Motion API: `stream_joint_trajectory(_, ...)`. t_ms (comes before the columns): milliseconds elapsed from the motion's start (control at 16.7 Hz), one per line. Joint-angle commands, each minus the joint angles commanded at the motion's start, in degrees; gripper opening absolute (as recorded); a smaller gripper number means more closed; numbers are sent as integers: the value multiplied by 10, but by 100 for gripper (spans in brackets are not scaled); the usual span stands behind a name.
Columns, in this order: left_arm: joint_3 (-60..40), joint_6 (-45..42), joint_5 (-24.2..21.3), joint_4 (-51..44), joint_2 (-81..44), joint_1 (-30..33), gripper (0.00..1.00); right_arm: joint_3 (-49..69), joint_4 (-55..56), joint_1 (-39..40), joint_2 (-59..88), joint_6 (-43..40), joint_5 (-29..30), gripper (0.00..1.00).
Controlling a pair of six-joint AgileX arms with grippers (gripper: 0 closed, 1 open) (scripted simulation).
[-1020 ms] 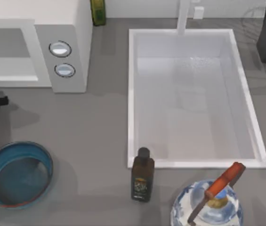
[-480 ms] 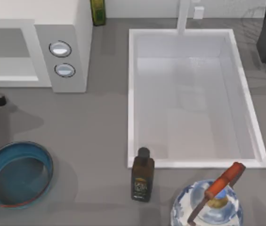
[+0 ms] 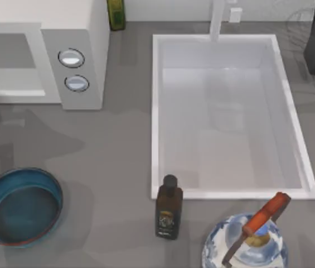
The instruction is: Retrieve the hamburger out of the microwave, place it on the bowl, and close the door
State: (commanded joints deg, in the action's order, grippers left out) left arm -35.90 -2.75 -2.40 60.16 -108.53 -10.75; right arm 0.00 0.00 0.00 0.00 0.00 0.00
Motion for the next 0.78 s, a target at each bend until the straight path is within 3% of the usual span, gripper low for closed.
stream_joint_trajectory(240, -3, 0, 1, -62, 60, 0, 0, 0, 0, 0, 0, 0, 0, 100)
stream_joint_trajectory(540, -1, -1, 1, -62, 59, 0, 0, 0, 0, 0, 0, 0, 0, 100)
stream_joint_trajectory(780, -35, 41, 25, -118, 54, 10, 0, 0, 0, 0, 0, 0, 0, 100)
